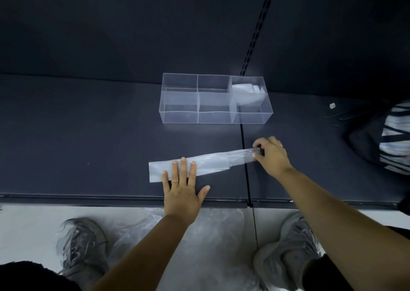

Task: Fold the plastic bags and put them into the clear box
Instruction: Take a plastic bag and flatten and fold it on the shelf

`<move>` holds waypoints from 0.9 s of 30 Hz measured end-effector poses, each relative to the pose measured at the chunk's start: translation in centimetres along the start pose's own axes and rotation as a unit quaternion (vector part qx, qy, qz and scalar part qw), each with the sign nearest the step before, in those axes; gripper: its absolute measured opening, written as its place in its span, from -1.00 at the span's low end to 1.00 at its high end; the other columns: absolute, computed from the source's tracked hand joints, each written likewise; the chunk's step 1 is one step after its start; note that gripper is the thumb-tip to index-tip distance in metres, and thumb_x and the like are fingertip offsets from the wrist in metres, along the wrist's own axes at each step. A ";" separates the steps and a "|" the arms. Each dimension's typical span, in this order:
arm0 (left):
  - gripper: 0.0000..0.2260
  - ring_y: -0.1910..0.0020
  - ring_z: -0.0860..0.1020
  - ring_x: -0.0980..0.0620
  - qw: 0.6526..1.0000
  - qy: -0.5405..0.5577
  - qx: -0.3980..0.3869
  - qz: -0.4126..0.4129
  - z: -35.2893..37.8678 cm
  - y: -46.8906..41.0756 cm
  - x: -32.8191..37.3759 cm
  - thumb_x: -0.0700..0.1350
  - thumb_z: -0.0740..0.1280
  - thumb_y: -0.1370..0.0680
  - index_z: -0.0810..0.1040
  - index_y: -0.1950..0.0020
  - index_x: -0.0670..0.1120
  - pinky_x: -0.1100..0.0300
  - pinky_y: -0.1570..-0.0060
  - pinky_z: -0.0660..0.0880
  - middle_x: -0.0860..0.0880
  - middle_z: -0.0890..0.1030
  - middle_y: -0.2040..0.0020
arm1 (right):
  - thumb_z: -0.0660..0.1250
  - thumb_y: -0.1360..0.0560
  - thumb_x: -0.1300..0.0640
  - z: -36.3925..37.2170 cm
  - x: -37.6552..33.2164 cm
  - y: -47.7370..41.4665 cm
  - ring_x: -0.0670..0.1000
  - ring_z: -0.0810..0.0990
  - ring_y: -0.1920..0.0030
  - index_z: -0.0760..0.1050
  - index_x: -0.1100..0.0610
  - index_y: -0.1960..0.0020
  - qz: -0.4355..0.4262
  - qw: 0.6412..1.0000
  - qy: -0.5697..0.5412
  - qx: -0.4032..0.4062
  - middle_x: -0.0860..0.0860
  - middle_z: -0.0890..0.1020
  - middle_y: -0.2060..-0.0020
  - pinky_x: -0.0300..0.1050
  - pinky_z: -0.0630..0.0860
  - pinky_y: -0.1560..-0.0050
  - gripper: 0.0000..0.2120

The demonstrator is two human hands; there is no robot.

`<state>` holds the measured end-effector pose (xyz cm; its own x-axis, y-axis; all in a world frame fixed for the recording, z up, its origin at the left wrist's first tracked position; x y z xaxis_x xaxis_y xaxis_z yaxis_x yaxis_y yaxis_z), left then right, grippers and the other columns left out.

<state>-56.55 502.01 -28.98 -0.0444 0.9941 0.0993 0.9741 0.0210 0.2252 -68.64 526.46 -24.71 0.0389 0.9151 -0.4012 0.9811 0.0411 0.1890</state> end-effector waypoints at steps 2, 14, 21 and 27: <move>-0.29 -0.50 -0.33 -0.18 1.000 -0.001 0.002 0.002 0.0 0.0 0.0 0.32 -0.46 -0.42 -0.43 -0.48 -0.01 -0.17 -0.46 -0.27 -0.12 -0.35 -0.53 | 0.34 -0.53 0.15 0.1 -0.2 -0.5 0.10 0.41 -0.14 0.56 0.12 0.01 -0.016 1.000 0.015 -0.019 0.06 0.45 -0.01 0.01 0.37 -0.20 -0.93; -0.29 -0.53 -0.23 -0.12 0.990 -0.058 0.015 0.130 -0.5 -1.3 -2.3 0.36 -0.38 -0.46 -0.30 -0.52 0.03 -0.12 -0.47 -0.26 -0.07 -0.22 -0.56 | 0.35 -0.49 0.37 0.7 2.4 3.8 0.02 0.68 0.32 0.48 0.22 0.00 0.164 0.893 -0.360 -0.216 0.17 0.65 0.25 -0.18 0.62 0.31 -0.87; -0.22 -0.50 -0.31 0.05 0.973 -0.026 0.005 0.228 -2.1 -1.4 -1.7 0.40 -0.09 -0.49 -0.05 -0.58 -0.04 0.04 -0.43 -0.42 -0.01 -0.14 -0.58 | 0.39 -0.48 0.30 0.7 1.7 7.3 -0.05 0.66 0.29 0.54 0.19 0.02 0.174 0.851 -0.279 -0.410 0.09 0.68 0.25 -0.27 0.56 0.26 -0.90; -0.24 -0.53 0.01 0.09 0.946 0.258 0.061 0.187 -2.7 2.8 7.4 0.23 0.31 -0.49 0.13 -0.55 -0.11 0.14 -0.51 -0.15 -0.03 0.15 -0.55 | 0.38 -0.47 0.27 -1.0 -2.2 8.5 -0.03 0.67 0.26 0.56 0.16 0.13 0.131 0.795 -0.352 -0.477 0.13 0.69 0.20 -0.24 0.58 0.24 -0.96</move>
<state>-54.75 509.14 -25.03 0.2370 0.7502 0.6173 0.9600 -0.2782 -0.0306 -60.55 525.23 -21.36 0.6441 0.5056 -0.5740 0.3449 0.4779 0.8079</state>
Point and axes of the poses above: each hand's wrist, its own y-axis away from the middle knuckle, its own z-axis out of the palm, x = y × z, the point moved 5 cm from there along -y, towards the middle knuckle
